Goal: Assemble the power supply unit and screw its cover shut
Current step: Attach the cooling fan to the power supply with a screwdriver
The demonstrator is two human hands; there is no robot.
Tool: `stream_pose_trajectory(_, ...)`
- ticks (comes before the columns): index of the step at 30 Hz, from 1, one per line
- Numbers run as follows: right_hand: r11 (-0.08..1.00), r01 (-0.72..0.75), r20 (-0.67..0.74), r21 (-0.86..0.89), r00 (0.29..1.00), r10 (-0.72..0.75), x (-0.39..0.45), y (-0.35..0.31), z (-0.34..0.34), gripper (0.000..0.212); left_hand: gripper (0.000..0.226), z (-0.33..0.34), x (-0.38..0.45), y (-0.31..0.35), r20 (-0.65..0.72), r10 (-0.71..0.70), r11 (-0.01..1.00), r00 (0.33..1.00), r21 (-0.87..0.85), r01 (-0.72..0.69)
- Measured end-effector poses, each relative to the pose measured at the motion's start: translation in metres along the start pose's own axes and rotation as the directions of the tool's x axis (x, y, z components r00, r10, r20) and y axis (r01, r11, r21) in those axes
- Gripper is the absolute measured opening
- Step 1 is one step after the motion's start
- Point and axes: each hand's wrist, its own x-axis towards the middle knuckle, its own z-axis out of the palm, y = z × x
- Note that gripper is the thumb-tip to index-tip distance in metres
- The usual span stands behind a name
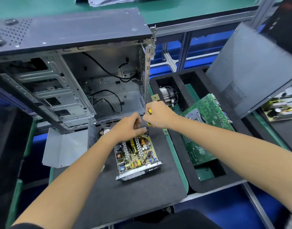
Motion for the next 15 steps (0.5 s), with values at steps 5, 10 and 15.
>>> stream_pose_trajectory(5, 1.000, 0.005, 0.016, -0.004, 1.000, -0.005, -0.0008, 0.0020, 0.0019, 0.011, 0.014, 0.0022, 0.0030, -0.0073, 0.135, 0.001, 1.000, 0.991, 0.017, -0.003)
stream_pose_trajectory(10, 1.000, 0.001, 0.032, -0.011, 0.999, -0.001, -0.0014, 0.0032, 0.0051, 0.015, 0.014, -0.0017, 0.0063, -0.0100, 0.188, -0.011, 0.999, 0.982, -0.048, 0.020)
stream_pose_trajectory(15, 1.000, 0.005, 0.030, -0.005, 1.000, -0.005, -0.0004, 0.0048, 0.0051, 0.016, 0.017, 0.0007, 0.0073, -0.0117, 0.181, -0.014, 0.997, 0.983, -0.073, 0.028)
